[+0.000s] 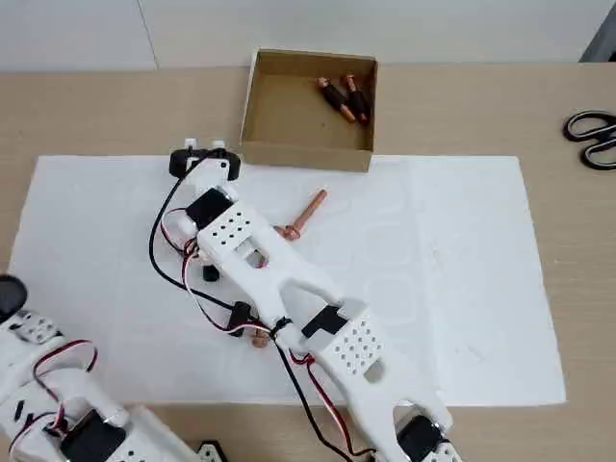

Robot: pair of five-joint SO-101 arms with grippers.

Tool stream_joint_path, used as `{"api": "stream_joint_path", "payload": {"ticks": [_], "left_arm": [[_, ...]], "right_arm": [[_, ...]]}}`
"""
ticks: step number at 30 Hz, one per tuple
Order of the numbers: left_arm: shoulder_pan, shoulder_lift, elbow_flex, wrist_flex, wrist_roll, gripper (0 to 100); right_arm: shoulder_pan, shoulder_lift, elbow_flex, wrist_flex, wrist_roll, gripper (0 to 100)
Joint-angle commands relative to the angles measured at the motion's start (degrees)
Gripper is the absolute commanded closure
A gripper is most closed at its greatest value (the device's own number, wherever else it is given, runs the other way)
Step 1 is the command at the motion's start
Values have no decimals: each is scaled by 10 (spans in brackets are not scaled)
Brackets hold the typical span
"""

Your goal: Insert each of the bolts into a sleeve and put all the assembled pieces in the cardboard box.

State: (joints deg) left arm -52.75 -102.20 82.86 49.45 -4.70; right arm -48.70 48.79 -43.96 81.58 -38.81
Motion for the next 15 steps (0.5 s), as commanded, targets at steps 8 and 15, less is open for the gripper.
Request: {"api": "stream_joint_path", "payload": {"ticks": [8,15], "left_arm": [[231,-4,-18,61,0,994],[344,-2,-18,63,1,994]], "right_arm": [[33,-178,-4,53,19,994],[114,-267,-4,92,20,993]]}}
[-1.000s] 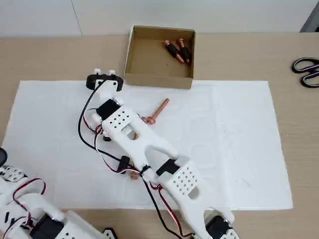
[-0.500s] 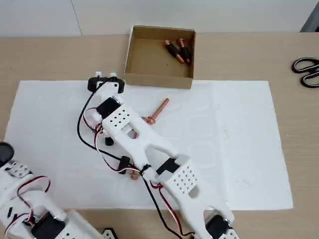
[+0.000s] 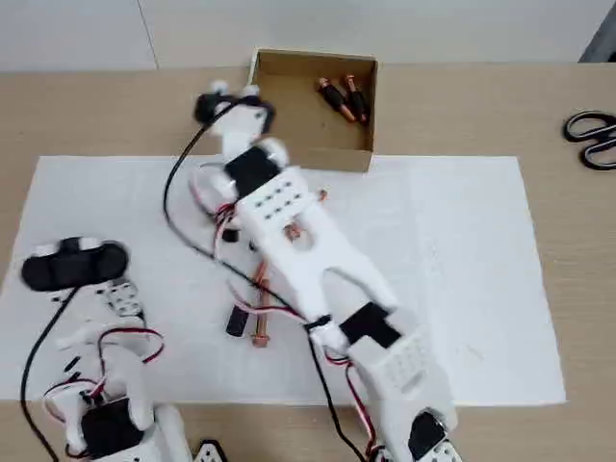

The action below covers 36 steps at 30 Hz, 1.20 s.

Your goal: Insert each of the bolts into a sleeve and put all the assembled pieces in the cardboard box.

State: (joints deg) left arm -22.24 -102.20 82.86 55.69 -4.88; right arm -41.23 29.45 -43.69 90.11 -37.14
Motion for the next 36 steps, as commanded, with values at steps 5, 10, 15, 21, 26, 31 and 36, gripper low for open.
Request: {"api": "stream_joint_path", "payload": {"ticks": [5,10,15,21,26,31,36], "left_arm": [[100,-2,-18,1,3,994],[130,-2,-36,1,3,994],[149,-1,-93,19,4,994],[187,-1,-164,113,44,994],[195,1,-211,163,55,994],[195,67,-237,208,56,994],[195,178,-263,207,56,994]], "right_arm": [[93,-167,-6,7,43,992],[130,-269,-6,20,84,992],[175,-327,-5,45,84,992],[183,-394,-5,66,111,992],[187,-476,-5,67,176,992],[186,-535,-3,83,211,993],[204,-568,145,75,243,992]]}}
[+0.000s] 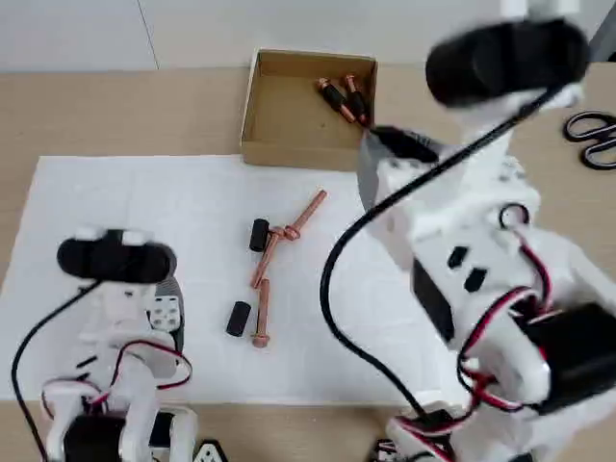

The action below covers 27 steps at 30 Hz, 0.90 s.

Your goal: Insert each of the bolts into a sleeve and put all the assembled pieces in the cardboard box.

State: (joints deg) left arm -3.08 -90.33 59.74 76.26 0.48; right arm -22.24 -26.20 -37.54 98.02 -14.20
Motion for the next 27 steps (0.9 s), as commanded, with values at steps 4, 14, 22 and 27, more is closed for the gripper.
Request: {"api": "stream_joint_path", "payload": {"ticks": [4,14,22,27], "left_arm": [[4,162,-70,4,3,994],[49,451,-243,6,3,994],[207,632,-369,5,3,994],[215,741,-444,4,3,994]], "right_arm": [[40,-18,260,-77,13,992],[50,-100,600,-335,-46,992],[120,-395,892,-487,-36,994],[210,-618,1058,-524,11,994]]}}
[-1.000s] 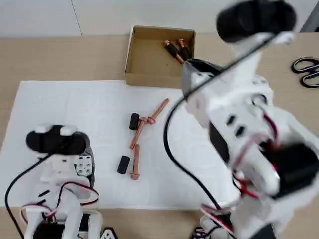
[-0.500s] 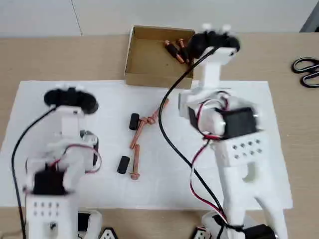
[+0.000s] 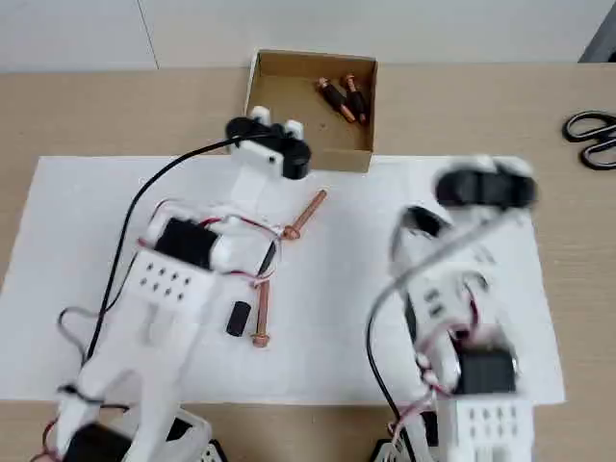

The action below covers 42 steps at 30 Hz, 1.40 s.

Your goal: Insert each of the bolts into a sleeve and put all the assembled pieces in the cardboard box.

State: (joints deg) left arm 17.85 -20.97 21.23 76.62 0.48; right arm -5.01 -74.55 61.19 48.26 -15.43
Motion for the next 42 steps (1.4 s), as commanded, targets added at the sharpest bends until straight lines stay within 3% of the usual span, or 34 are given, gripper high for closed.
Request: {"api": "stream_joint_path", "payload": {"ticks": [1,4,13,23,26,30,42], "left_arm": [[4,71,-80,2,3,994],[4,140,-143,18,3,993],[17,367,-373,229,2,992],[17,541,-505,234,2,991],[16,571,-529,235,2,946],[16,585,-535,236,2,855],[16,585,-534,237,2,852]], "right_arm": [[46,-177,101,-27,32,994],[68,-299,185,-25,40,994],[131,-286,239,-27,37,994],[133,-294,265,-27,37,994],[133,-294,265,-27,37,994],[133,-294,265,-27,37,994],[133,-294,265,-27,38,994]]}}
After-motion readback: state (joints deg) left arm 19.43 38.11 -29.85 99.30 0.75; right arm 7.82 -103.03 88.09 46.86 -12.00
